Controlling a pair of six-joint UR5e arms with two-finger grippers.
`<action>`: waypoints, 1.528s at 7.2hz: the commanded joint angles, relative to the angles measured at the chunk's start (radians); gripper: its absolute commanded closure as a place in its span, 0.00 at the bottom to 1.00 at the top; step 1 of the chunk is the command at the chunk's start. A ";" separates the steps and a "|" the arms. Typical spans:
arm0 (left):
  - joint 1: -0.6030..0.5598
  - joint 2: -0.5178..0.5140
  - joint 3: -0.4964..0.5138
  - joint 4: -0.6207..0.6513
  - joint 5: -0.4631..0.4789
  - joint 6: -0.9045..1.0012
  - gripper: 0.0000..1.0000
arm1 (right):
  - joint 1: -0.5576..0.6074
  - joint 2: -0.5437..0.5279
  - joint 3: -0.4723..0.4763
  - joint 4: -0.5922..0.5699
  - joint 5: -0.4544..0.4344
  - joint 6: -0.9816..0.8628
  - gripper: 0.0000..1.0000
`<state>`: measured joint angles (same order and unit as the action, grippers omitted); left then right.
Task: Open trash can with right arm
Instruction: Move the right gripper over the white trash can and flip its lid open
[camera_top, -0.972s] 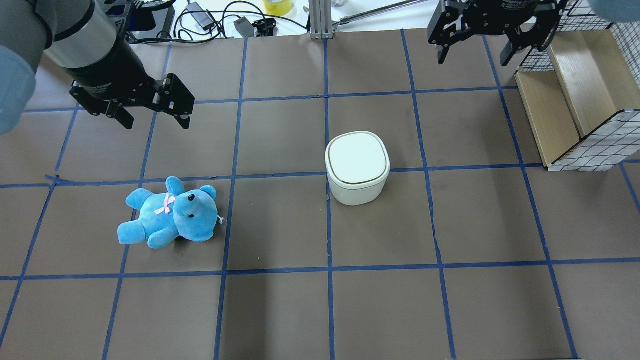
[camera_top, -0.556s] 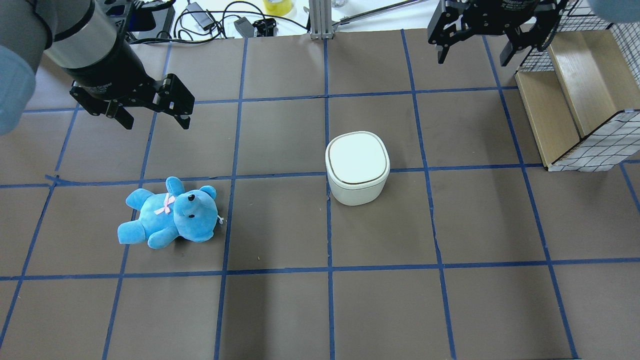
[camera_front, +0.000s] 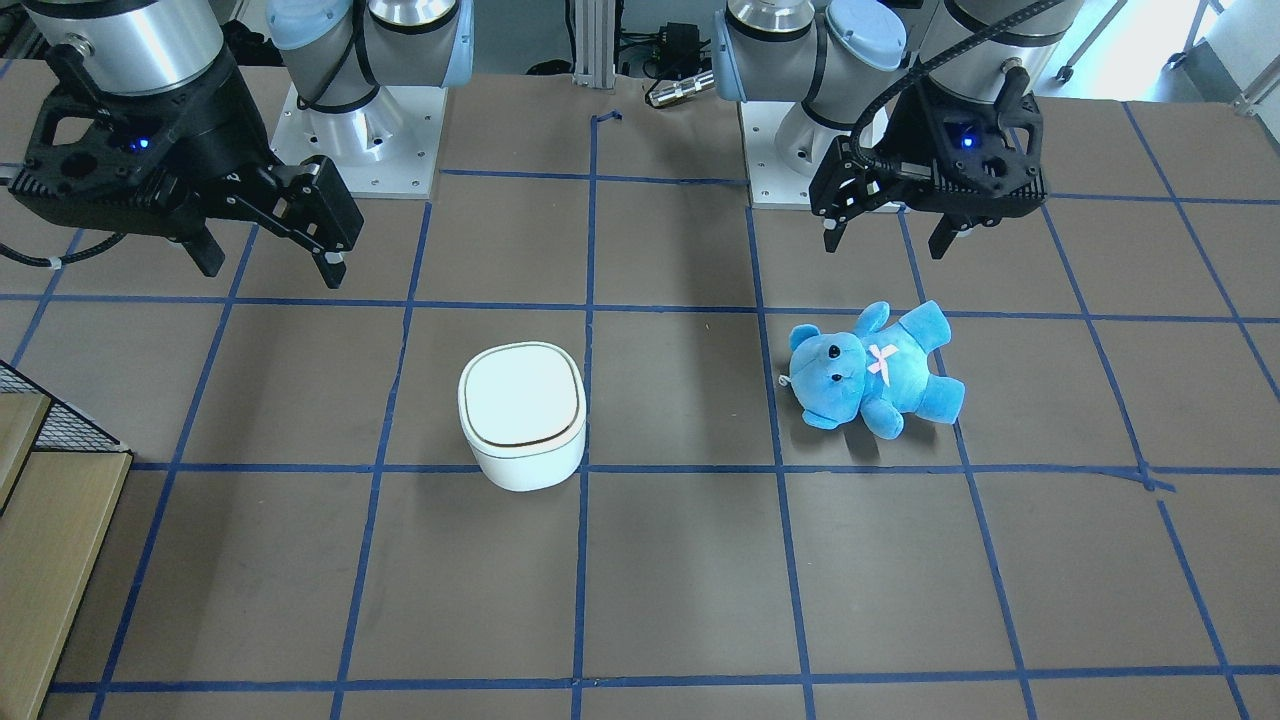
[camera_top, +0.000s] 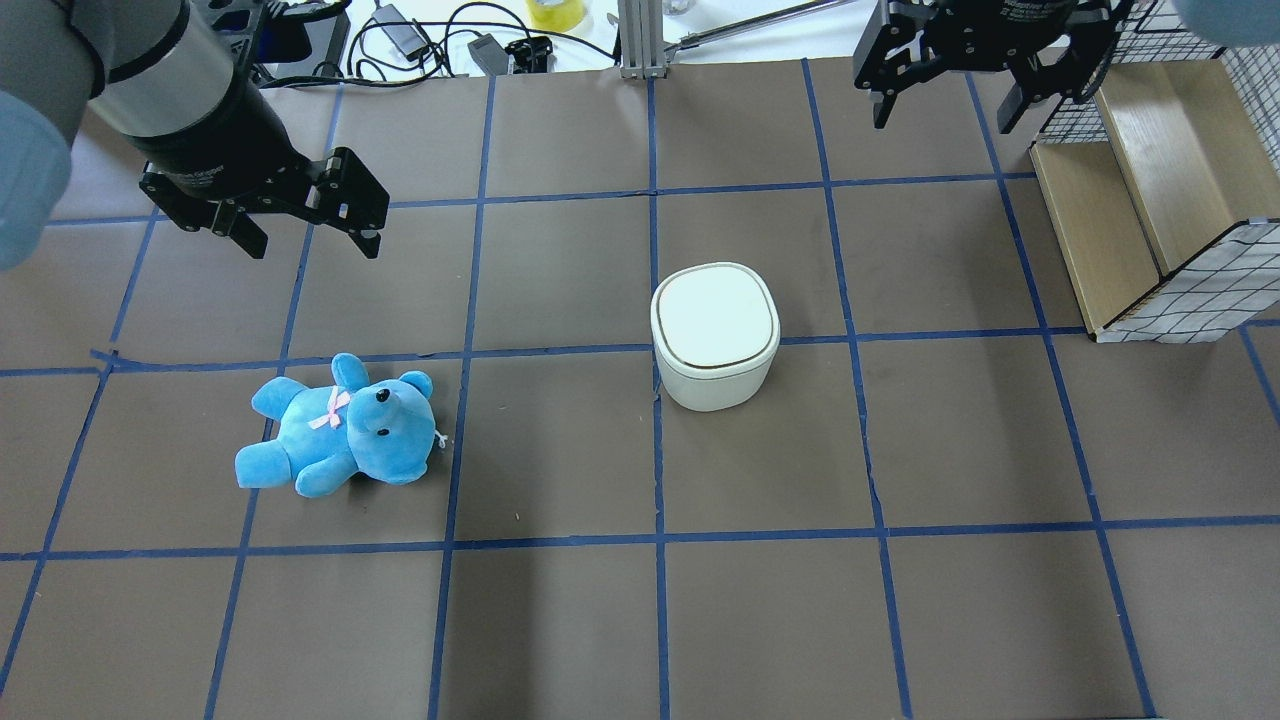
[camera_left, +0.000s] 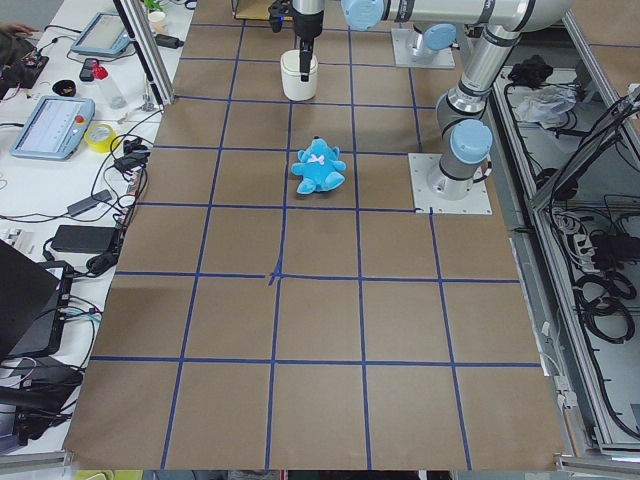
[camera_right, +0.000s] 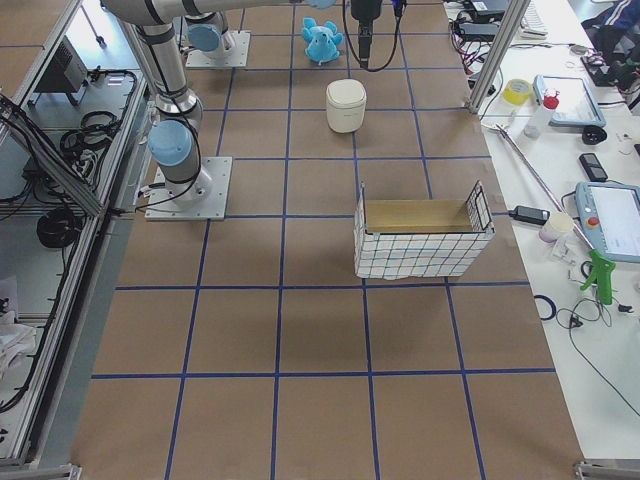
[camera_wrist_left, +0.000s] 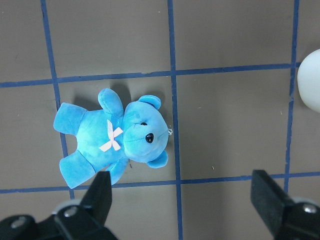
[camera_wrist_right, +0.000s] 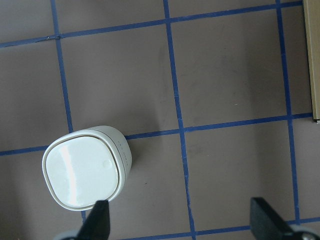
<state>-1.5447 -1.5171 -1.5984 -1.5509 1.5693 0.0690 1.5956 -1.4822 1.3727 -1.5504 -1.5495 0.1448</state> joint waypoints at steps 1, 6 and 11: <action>0.000 0.000 0.000 0.000 0.000 0.000 0.00 | 0.032 0.010 0.025 0.021 0.014 0.091 0.20; 0.000 0.000 0.000 0.000 0.000 0.000 0.00 | 0.228 0.111 0.388 -0.383 0.014 0.243 1.00; 0.000 0.000 0.000 0.000 0.002 0.000 0.00 | 0.224 0.108 0.396 -0.447 0.012 0.265 0.01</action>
<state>-1.5447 -1.5171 -1.5984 -1.5508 1.5696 0.0690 1.8222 -1.3403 1.7839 -1.9998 -1.5352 0.3946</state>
